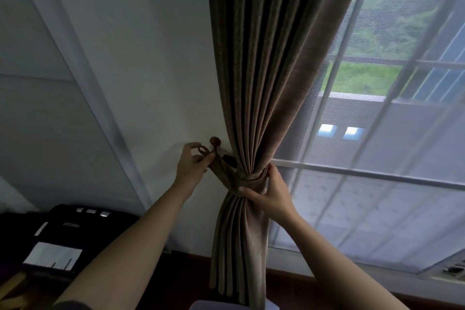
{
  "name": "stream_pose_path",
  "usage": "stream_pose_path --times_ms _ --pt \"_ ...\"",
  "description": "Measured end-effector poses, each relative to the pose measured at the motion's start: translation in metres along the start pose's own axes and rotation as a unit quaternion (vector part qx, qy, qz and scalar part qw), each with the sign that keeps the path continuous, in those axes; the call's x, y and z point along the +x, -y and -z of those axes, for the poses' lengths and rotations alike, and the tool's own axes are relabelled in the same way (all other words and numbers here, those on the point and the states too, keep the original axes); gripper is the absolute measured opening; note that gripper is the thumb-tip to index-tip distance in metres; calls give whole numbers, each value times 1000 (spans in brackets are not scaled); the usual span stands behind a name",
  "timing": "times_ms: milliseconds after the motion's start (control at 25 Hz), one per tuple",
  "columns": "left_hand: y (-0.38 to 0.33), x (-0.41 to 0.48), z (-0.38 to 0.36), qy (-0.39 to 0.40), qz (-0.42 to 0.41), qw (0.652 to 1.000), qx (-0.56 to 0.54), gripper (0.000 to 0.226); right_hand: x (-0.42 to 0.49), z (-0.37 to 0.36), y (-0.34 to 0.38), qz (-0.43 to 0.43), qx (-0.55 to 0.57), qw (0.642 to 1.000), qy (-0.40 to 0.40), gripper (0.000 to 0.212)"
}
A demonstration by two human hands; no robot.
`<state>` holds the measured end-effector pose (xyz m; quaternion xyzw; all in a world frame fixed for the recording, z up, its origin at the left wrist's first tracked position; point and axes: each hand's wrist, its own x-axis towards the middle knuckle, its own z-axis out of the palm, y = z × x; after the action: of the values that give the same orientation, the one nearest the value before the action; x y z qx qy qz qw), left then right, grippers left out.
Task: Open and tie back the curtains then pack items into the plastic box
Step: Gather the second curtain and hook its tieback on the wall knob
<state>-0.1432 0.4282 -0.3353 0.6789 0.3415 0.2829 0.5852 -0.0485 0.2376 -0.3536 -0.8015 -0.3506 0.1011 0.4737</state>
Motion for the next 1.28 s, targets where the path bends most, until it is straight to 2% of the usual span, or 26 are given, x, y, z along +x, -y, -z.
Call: stream_pose_path --times_ms 120,280,480,680,800,880,920,1000,1040,1160,1240,1280 --pt "5 -1 -15 -38 -62 986 147 41 2 4 3 3 8 1000 5 85" --pt "2 -1 -25 -22 -121 969 215 34 1 7 4 3 -1 1000 17 86" --pt "19 8 -26 -20 -26 975 222 30 -1 8 4 -23 -14 999 36 96" --pt "21 20 -28 -41 30 981 188 15 -3 13 6 -15 -49 997 54 88" --pt "18 29 -28 -16 106 988 113 9 -4 13 6 -27 -69 995 62 87" --pt "14 37 -28 17 162 987 9 16 -5 12 4 -39 -78 993 74 91" --pt "12 40 -27 32 189 978 -77 18 -5 12 2 -45 -79 993 79 93" --pt "7 41 -25 22 253 938 -236 23 -7 12 2 -55 -77 992 89 96" --pt "4 40 -24 16 267 923 -275 24 -7 13 2 -59 -75 991 92 96" --pt "0 31 -27 16 297 892 -340 17 -12 15 6 -72 -59 991 99 92" --pt "4 25 -34 40 272 912 -306 21 -17 19 6 -102 -40 988 107 86" --pt "8 24 -37 47 235 937 -254 26 -20 21 4 -122 -33 985 116 84"
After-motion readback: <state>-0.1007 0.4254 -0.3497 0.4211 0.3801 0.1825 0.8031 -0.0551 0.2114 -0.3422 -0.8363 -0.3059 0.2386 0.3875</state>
